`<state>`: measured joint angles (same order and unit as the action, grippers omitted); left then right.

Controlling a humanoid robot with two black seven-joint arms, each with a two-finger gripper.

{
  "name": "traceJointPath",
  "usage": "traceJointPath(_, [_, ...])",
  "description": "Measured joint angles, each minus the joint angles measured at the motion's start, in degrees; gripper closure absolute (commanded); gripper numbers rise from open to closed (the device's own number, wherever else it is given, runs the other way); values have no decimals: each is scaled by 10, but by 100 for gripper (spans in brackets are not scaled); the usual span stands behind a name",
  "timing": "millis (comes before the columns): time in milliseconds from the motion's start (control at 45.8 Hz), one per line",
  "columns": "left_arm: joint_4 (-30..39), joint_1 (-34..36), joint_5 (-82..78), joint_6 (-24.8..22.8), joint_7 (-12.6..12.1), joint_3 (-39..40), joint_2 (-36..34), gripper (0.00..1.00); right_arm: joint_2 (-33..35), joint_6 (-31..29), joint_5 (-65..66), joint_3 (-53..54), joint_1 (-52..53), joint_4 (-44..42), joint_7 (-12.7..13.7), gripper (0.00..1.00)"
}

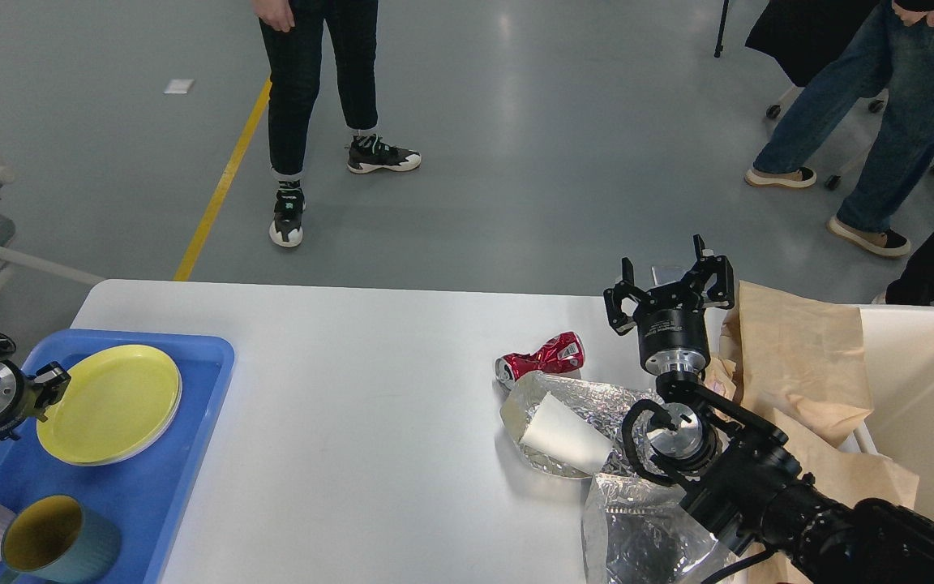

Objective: Tidy desktop
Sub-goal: 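Raise the left gripper up and away from the blue tray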

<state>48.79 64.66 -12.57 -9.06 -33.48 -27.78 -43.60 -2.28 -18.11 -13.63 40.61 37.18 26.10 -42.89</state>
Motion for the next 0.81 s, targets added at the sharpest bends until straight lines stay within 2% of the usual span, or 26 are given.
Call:
traceJointPath(44, [0, 1, 0, 3, 0, 0, 0, 9, 0, 0, 0, 0, 0, 0, 0, 0])
traceJointPath(87, [0, 2, 0, 5, 0, 0, 0, 4, 0, 0, 0, 0, 0, 0, 0, 0])
traceJointPath(481, [27, 11, -2, -14, -2, 10, -16, 3, 0, 0, 0, 0, 0, 0, 0, 0])
traceJointPath(721, [36, 9, -1, -94, -1, 24, -78, 3, 0, 0, 0, 0, 0, 0, 0, 0])
traceJointPath(808, [37, 7, -1, -110, -1, 25, -98, 3, 0, 0, 0, 0, 0, 0, 0, 0])
